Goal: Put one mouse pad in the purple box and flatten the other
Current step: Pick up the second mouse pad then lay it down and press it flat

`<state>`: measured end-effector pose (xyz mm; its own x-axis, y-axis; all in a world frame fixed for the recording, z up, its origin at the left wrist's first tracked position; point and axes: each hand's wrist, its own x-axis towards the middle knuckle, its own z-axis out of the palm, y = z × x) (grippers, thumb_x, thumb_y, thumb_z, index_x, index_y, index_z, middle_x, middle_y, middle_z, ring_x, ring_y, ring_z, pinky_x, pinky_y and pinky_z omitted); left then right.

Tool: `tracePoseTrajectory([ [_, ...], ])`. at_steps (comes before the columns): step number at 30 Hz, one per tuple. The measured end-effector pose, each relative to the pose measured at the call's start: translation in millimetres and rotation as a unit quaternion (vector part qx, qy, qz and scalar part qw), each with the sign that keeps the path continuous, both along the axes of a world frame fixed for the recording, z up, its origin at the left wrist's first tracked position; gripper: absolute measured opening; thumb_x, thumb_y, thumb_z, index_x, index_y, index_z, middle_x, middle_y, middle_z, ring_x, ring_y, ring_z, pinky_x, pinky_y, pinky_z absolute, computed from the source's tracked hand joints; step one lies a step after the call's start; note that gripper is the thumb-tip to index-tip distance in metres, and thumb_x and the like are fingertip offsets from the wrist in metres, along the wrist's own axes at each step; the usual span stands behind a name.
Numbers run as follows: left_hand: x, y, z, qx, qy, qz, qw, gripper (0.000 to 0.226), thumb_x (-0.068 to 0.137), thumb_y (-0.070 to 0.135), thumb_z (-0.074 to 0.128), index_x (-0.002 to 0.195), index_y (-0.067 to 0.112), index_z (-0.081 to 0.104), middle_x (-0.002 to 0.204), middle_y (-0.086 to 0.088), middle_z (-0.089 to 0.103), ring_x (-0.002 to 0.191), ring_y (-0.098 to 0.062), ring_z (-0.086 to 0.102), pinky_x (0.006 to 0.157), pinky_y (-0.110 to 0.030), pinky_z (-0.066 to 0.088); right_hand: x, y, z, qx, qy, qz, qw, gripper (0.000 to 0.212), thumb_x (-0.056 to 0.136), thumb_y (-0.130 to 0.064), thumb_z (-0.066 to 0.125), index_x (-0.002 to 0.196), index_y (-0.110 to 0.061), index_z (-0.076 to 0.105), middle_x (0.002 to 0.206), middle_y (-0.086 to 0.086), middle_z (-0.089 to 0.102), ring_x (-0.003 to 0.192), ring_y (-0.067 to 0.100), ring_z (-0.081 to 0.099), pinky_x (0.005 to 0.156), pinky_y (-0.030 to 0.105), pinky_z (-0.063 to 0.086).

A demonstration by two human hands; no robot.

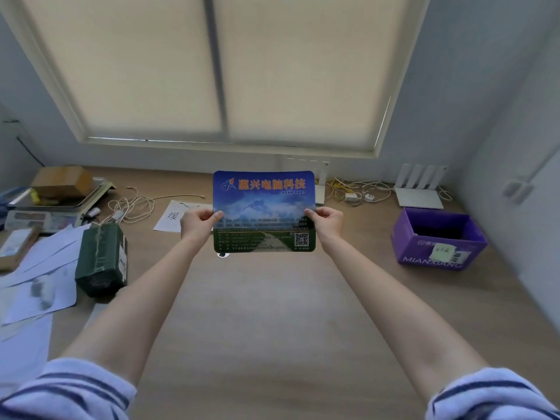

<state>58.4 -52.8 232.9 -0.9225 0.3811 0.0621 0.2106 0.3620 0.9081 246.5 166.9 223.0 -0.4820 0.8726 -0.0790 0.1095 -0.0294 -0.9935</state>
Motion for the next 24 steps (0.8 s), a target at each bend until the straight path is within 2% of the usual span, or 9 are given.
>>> tracePoseTrajectory([
  [4,-7,2,-20,-0.009,-0.021,0.006,1.0,0.026,0.083,0.027,0.072,0.098,0.006,0.073,0.088,-0.001,0.069,0.084,-0.019,0.064,0.079,-0.03,0.047,0,-2,-8,0.001,-0.012,-0.011,1.0,0.009,0.084,-0.018,0.072,0.085,-0.009,0.07,0.09,0.008,0.073,0.083,0.02,0.069,0.066,0.028,0.056],
  [9,-2,4,-43,-0.002,-0.045,0.009,0.999,0.021,0.083,0.023,0.072,0.095,0.005,0.072,0.086,-0.002,0.067,0.082,-0.018,0.062,0.079,-0.028,0.045,-2,2,-32,-0.012,-0.037,-0.015,0.999,0.01,0.083,-0.019,0.073,0.085,-0.01,0.07,0.091,0.008,0.072,0.082,0.02,0.069,0.07,0.033,0.058],
  [14,0,6,-76,-0.023,-0.067,0.018,0.997,0.021,0.082,0.022,0.074,0.094,0.006,0.074,0.087,-0.002,0.068,0.083,-0.017,0.062,0.079,-0.026,0.043,0,6,-68,-0.014,-0.066,-0.022,0.997,0.013,0.079,-0.015,0.077,0.083,-0.003,0.073,0.085,0.011,0.073,0.075,0.019,0.066,0.066,0.027,0.055],
  [19,5,12,-118,-0.056,-0.098,0.021,0.993,0.025,0.08,0.024,0.076,0.096,0.005,0.074,0.088,-0.004,0.069,0.085,-0.019,0.063,0.085,-0.031,0.049,8,14,-114,-0.042,-0.096,-0.032,0.994,0.019,0.076,-0.013,0.079,0.085,0.003,0.073,0.086,0.014,0.073,0.072,0.018,0.063,0.065,0.025,0.051],
  [24,14,15,-161,-0.08,-0.125,0.002,0.989,0.02,0.081,0.023,0.075,0.093,0.008,0.075,0.087,-0.004,0.072,0.082,-0.018,0.064,0.086,-0.034,0.051,20,18,-157,-0.067,-0.127,-0.039,0.989,0.019,0.075,-0.013,0.08,0.085,0.002,0.074,0.082,0.011,0.072,0.07,0.016,0.062,0.065,0.025,0.048],
])
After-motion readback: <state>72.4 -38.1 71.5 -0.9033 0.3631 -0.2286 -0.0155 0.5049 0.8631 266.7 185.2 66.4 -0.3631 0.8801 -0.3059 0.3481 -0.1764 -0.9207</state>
